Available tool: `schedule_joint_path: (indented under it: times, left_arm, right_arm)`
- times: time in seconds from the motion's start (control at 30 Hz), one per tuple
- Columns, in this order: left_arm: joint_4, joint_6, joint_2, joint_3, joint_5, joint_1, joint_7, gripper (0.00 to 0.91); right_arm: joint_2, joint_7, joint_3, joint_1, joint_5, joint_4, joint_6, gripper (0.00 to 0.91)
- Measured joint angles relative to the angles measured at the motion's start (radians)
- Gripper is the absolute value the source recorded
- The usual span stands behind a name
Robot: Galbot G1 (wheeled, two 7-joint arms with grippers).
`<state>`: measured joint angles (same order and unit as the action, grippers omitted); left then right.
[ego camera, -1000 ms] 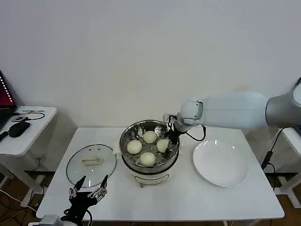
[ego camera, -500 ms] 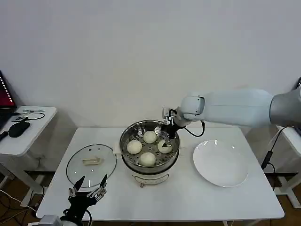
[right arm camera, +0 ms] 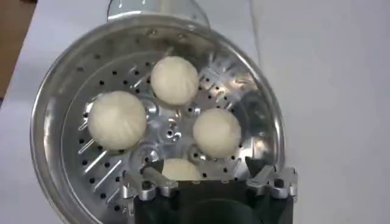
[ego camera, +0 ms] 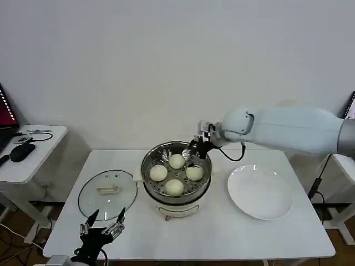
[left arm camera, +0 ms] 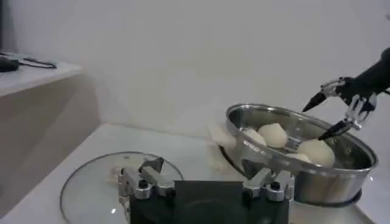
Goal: Take steamed baozi put them in steamer then cover it.
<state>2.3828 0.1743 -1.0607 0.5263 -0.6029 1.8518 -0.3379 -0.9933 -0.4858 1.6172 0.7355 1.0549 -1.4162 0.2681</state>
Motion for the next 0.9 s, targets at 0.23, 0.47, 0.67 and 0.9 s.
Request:
schedule_joint_path:
  times: [0.23, 0.47, 0.67, 0.9]
  left_arm:
    - [-0.002, -0.003, -0.006, 0.005, 0.005, 0.000, 0.005, 0.907]
    - [-0.001, -0.003, -0.010, 0.011, 0.009, 0.001, 0.012, 0.907]
    - [-0.001, -0.003, -0.018, 0.011, 0.021, -0.010, 0.021, 0.907]
    - [-0.001, -0.003, -0.017, 0.020, 0.025, -0.006, 0.033, 0.907]
  right_arm:
    - [0.079, 0.063, -0.124, -0.057, -0.003, -0.034, -0.005, 0.907]
    - [0.185, 0.131, -0.321, -0.177, -0.038, -0.062, -0.019, 0.907]
    - [0.296, 0.179, -0.551, -0.346, -0.103, -0.098, -0.045, 0.907]
    - [0.379, 0.224, -0.900, -0.645, -0.215, -0.135, -0.095, 0.907]
